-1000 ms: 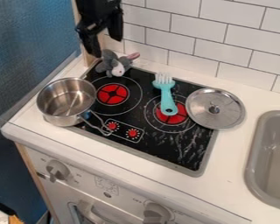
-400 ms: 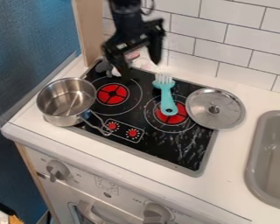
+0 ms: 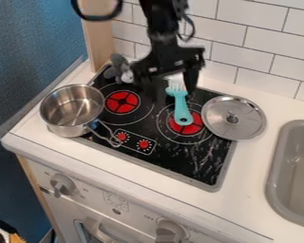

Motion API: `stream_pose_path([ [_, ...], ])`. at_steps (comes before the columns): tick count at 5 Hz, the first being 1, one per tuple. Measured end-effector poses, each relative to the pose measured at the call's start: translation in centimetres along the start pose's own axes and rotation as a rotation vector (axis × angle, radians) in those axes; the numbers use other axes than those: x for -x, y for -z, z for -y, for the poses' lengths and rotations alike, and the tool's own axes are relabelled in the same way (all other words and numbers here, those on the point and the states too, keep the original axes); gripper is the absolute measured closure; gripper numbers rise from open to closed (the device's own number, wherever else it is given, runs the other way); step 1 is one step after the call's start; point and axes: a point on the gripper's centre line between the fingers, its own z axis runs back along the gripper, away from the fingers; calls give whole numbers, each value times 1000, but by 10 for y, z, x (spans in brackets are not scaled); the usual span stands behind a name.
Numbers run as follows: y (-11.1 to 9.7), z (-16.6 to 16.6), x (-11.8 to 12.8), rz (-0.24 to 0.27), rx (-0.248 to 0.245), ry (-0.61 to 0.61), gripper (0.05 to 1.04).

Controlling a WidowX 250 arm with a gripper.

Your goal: Take the blue brush and put it below the right burner

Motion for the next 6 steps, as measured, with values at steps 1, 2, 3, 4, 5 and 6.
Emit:
stream_pose_path([
  [1, 9, 5, 1, -2, 2, 38, 84],
  [2, 18, 12, -6, -9, 10, 47, 84],
  [3, 24, 20, -16, -4, 15, 23, 84],
  [4, 34, 25, -23, -21, 2, -1, 116],
  [5, 44, 27, -30, -29, -24, -19, 377],
  [6, 50, 24, -34, -16, -53, -36, 677],
])
